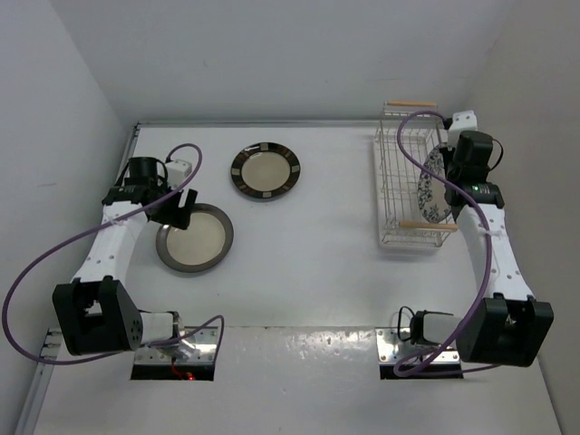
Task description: Load the plates into the dish rack
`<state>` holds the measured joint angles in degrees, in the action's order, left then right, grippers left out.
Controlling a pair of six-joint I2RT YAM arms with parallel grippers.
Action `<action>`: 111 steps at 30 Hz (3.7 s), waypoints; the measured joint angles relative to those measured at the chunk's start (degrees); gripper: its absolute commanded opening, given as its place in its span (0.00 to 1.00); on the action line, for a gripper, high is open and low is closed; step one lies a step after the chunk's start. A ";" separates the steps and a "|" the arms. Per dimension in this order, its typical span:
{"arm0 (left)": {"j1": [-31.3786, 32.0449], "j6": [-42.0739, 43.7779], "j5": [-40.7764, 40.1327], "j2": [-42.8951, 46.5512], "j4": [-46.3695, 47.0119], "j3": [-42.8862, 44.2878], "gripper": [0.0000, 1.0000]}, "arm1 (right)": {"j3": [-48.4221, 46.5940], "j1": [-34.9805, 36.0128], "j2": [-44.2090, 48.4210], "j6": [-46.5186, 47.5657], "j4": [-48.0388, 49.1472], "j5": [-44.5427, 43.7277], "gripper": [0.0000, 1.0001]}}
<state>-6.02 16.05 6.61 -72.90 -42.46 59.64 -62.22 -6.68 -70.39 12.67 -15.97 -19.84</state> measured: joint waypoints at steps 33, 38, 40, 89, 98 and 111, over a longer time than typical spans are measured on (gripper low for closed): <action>1.18 1.70 -1.62 -1.38 0.39 2.05 0.92 | 11.72 2.03 1.49 3.39 11.69 -1.20 0.62; 1.14 1.79 -2.36 -1.62 0.48 2.05 0.96 | 13.57 1.99 3.21 2.34 11.17 -1.46 0.84; 0.55 1.86 -3.02 -2.91 0.70 2.12 0.96 | 12.87 1.92 3.19 2.12 10.49 -1.62 0.89; 13.57 23.34 33.07 -3.37 -17.66 12.70 0.00 | 4.44 47.69 -24.68 -34.38 19.43 39.76 0.62; 11.41 19.41 35.45 -3.23 -14.27 13.16 0.14 | 6.97 50.23 -25.33 -36.09 27.04 45.70 0.00; 8.48 1.33 12.76 -2.45 -4.13 17.51 0.81 | 0.04 40.54 -5.05 -32.13 7.52 16.44 0.00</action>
<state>2.46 17.39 19.38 -75.35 -46.59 77.14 -62.17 33.87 -75.44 -19.46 -8.45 -3.40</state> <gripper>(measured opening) 0.807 0.086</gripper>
